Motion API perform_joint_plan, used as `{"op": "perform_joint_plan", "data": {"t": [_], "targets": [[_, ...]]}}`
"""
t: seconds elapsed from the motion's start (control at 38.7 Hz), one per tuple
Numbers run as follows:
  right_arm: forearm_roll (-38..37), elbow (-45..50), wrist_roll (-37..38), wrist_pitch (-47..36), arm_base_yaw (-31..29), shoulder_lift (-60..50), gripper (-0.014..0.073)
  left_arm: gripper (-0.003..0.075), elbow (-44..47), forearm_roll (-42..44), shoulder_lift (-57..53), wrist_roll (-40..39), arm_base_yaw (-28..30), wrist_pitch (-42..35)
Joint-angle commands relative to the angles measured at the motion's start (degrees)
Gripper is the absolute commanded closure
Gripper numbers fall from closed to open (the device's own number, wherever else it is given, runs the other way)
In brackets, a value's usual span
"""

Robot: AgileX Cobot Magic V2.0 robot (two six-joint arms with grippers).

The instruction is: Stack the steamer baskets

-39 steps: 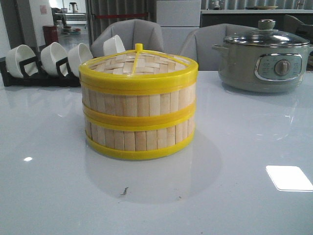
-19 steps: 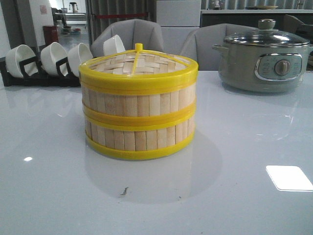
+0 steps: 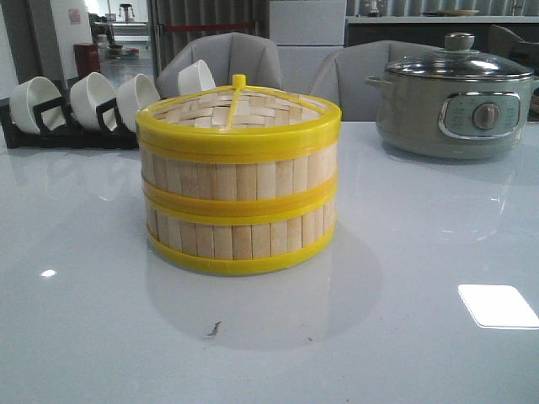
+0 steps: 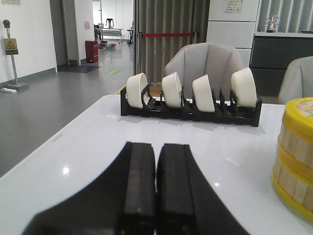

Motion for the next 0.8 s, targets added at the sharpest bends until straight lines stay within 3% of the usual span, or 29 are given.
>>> {"op": "perform_joint_plan", "data": {"t": [0.0,0.44,0.78], "targets": [[-0.2,-1.7,-0.2,-4.3,-0.3,0.3,0.0528,0.0636,0.0,-0.5,-0.8,-0.5,0.0,-5.3],[-0.8,-1.4,-0.3,-4.7,-0.3,-1.5,0.0528,0.0636,0.0,-0.5,-0.8,-0.5,0.0,-5.3],[3.1,12.7,-0.2,-20.8,-0.3,-9.1,0.0528,0.0636,0.0,-0.5,-0.8,-0.5,0.0,-5.3]]}}
